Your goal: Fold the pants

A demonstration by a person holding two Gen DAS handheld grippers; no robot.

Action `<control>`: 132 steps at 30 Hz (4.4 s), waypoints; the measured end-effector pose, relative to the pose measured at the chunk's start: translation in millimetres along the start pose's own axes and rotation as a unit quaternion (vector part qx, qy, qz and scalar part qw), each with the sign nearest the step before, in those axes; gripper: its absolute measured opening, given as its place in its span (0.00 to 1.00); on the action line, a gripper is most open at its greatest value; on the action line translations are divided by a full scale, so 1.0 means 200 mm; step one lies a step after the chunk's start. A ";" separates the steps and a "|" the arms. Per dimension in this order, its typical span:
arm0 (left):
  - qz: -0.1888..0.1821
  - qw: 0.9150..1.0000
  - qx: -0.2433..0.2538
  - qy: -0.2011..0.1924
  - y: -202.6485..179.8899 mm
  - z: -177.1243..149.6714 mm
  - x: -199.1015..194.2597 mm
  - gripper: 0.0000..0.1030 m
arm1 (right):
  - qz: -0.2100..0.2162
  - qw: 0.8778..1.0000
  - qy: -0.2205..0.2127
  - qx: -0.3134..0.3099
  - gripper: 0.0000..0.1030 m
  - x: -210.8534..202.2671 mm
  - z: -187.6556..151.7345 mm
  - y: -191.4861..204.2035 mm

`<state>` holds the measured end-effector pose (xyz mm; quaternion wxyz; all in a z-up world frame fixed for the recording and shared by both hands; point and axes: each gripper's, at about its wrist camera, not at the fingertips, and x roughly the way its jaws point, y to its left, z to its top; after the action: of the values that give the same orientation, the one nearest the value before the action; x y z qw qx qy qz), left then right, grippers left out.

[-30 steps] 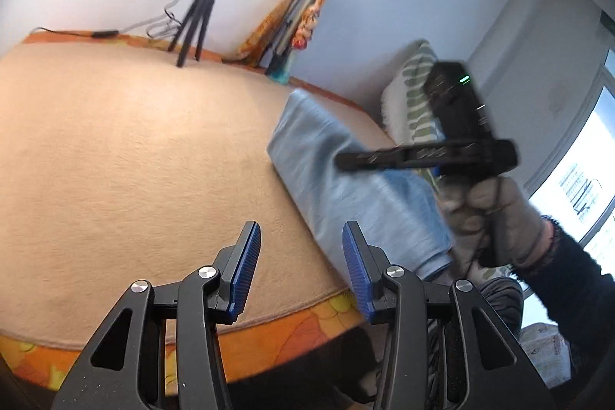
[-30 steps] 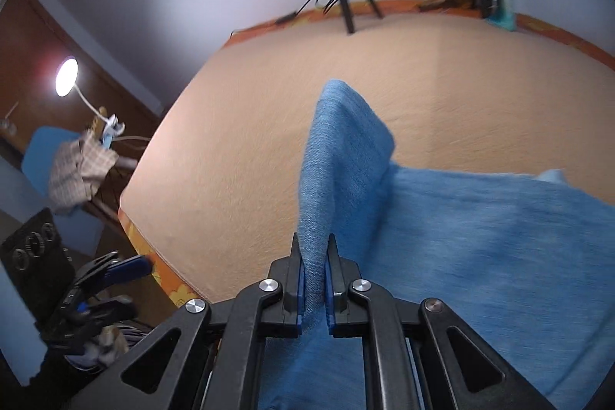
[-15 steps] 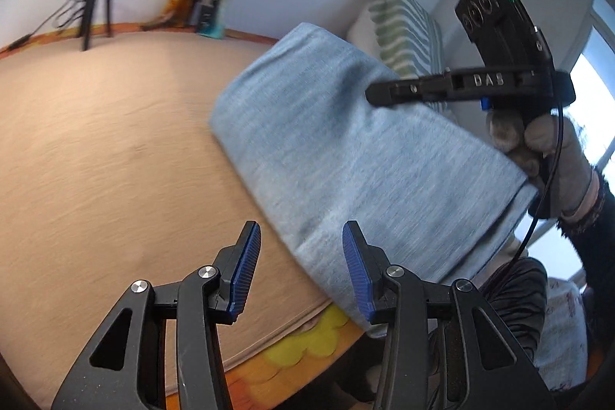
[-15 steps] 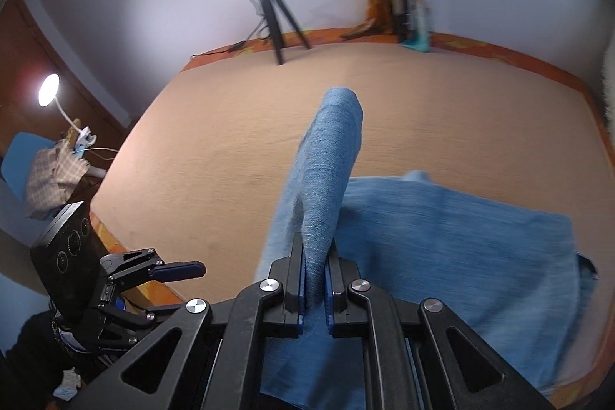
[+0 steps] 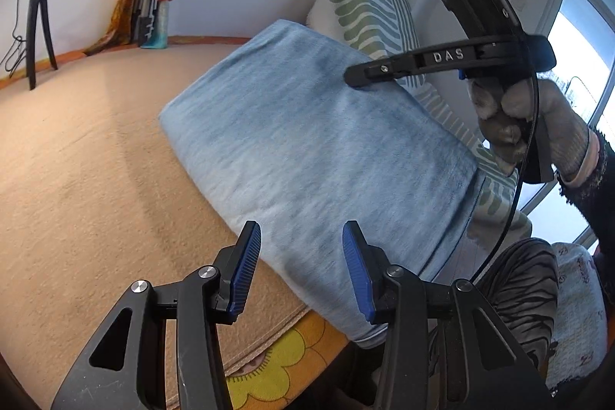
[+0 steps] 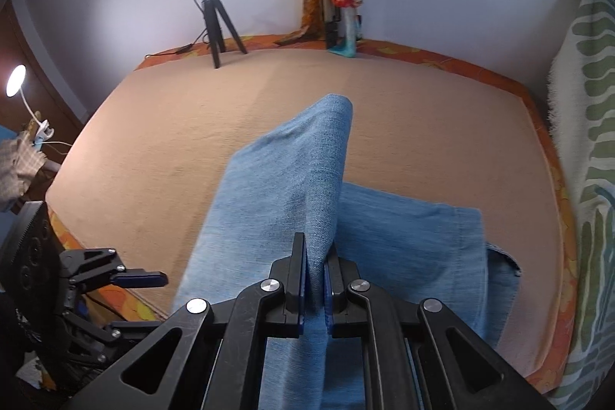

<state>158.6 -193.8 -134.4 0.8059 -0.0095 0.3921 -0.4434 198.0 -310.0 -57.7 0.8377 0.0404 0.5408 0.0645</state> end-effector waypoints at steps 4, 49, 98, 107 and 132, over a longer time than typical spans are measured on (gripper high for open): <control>0.004 1.000 -0.011 -0.003 0.02 0.02 0.01 0.40 | -0.018 1.000 -0.009 0.009 0.04 -0.03 -0.04 -0.09; -0.005 0.998 0.006 0.056 -0.13 0.14 0.30 0.45 | -0.042 0.982 -0.002 0.185 0.13 0.15 -0.48 -0.89; -0.054 0.978 -0.188 0.074 0.09 0.29 0.50 0.68 | 0.148 0.963 -0.063 0.217 0.80 0.10 -0.47 -1.13; -0.060 0.973 -0.198 0.098 0.07 0.27 0.60 0.68 | 0.219 0.949 -0.064 0.218 0.80 0.16 -0.64 -1.13; -0.062 0.985 -0.147 0.061 -0.02 0.38 0.56 0.24 | 0.164 0.975 -0.102 0.114 0.20 -0.05 -0.51 -0.77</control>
<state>238.1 -302.2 -150.5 0.7414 -0.1249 0.5002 -0.4295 111.8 -464.1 -112.1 0.8561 0.2302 0.4428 0.1341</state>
